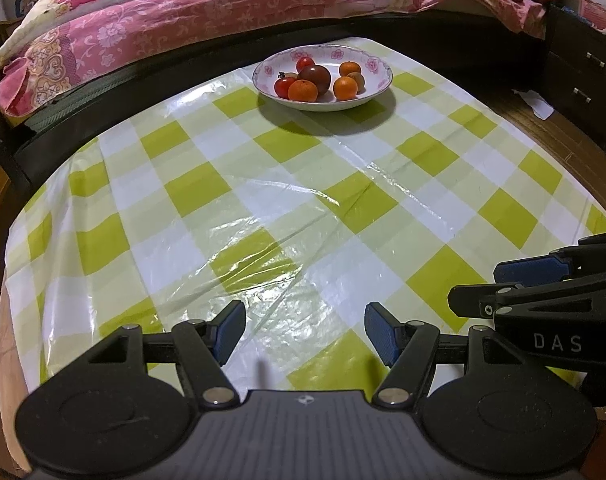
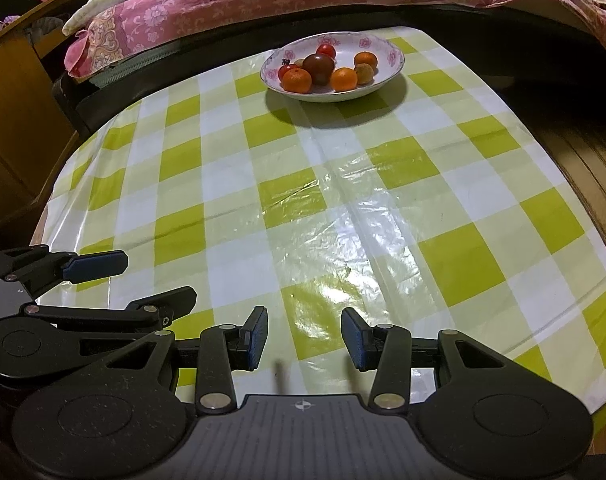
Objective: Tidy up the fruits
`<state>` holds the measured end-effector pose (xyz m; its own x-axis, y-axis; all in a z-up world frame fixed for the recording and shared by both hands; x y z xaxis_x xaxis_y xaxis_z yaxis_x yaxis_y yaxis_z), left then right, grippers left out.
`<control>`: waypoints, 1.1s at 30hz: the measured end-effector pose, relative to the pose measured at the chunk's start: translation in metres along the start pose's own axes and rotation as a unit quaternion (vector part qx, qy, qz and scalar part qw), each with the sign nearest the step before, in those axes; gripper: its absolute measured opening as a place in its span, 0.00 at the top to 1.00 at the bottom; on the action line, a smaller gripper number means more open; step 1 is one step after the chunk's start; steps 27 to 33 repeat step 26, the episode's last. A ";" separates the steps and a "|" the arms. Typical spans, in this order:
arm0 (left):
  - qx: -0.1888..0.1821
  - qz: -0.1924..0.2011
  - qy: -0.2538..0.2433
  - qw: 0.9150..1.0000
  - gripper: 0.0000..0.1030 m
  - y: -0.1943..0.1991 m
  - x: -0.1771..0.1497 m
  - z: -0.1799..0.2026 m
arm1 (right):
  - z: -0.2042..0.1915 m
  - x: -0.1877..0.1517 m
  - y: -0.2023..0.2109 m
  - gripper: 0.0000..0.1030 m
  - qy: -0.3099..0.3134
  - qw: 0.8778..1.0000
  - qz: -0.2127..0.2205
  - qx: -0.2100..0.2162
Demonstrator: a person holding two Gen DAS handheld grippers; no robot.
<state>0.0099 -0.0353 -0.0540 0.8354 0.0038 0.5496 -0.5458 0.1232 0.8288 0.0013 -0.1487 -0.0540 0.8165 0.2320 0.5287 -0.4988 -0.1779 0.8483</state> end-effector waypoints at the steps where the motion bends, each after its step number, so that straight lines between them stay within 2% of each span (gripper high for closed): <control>1: 0.001 0.000 0.000 1.000 0.30 0.000 0.000 0.000 | 0.000 -0.001 0.000 0.62 0.000 1.000 0.000 0.000; 33: 0.007 0.006 0.000 1.000 0.29 0.005 -0.003 -0.002 | -0.003 -0.003 0.003 0.61 0.001 1.000 0.002 0.006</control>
Point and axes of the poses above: each gripper's, at about its wrist camera, not at the fingertips, and y roughly against the way its jaws point, z to its right, x to its top, the point moved 6 cm from there along -y, roughly the way its jaws point, and after that the axes turned 13 degrees about y, right-handed, at the moved point
